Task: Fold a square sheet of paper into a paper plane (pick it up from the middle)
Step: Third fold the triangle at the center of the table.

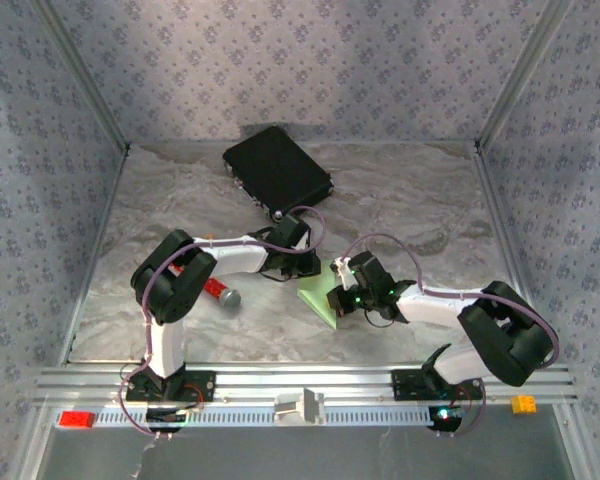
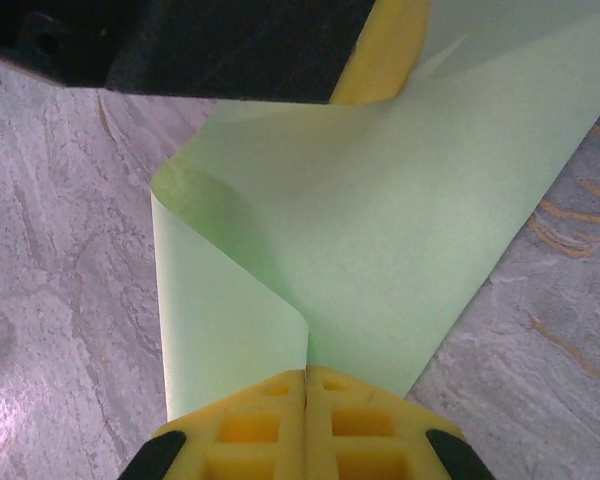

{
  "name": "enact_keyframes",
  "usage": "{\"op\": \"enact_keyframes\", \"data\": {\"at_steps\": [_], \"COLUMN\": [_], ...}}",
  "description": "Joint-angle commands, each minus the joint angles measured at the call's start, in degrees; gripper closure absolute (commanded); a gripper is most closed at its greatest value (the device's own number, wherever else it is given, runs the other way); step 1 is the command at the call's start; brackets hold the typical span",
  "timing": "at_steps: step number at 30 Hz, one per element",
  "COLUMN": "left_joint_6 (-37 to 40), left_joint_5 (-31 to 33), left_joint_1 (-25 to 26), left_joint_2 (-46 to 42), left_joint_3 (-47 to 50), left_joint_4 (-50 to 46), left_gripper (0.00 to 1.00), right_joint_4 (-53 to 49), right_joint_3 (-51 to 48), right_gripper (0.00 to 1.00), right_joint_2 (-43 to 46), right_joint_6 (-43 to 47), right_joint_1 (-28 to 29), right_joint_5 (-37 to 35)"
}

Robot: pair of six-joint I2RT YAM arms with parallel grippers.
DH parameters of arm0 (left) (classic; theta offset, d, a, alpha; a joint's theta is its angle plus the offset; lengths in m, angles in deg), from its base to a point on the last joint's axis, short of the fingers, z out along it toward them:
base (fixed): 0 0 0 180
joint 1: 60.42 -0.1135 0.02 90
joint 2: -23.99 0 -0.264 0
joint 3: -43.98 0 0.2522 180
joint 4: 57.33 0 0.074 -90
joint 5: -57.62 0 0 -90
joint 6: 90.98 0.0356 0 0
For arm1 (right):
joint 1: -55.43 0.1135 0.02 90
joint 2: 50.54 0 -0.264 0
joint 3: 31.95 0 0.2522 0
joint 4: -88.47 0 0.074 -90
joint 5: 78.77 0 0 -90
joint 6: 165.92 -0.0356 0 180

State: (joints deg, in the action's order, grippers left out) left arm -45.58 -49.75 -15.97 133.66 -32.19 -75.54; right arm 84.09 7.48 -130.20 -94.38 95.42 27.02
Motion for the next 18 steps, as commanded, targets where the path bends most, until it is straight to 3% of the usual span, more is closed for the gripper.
{"op": "enact_keyframes", "data": {"at_steps": [1,18], "left_joint_6": [-0.2,-0.3], "left_joint_5": [-0.1,-0.1], "left_joint_1": [-0.2,-0.2], "left_joint_2": [1.2,1.4], "left_joint_3": [1.2,1.4], "left_joint_4": [-0.7,-0.4], "left_gripper": [0.85,0.85], "right_joint_4": [-0.9,-0.9], "right_joint_3": [1.3,1.6], "right_gripper": [1.00,1.00], "right_joint_2": [-0.6,-2.3], "right_joint_6": [-0.3,-0.6], "right_joint_1": [-0.3,-0.3], "right_joint_5": [-0.8,-1.1]}}
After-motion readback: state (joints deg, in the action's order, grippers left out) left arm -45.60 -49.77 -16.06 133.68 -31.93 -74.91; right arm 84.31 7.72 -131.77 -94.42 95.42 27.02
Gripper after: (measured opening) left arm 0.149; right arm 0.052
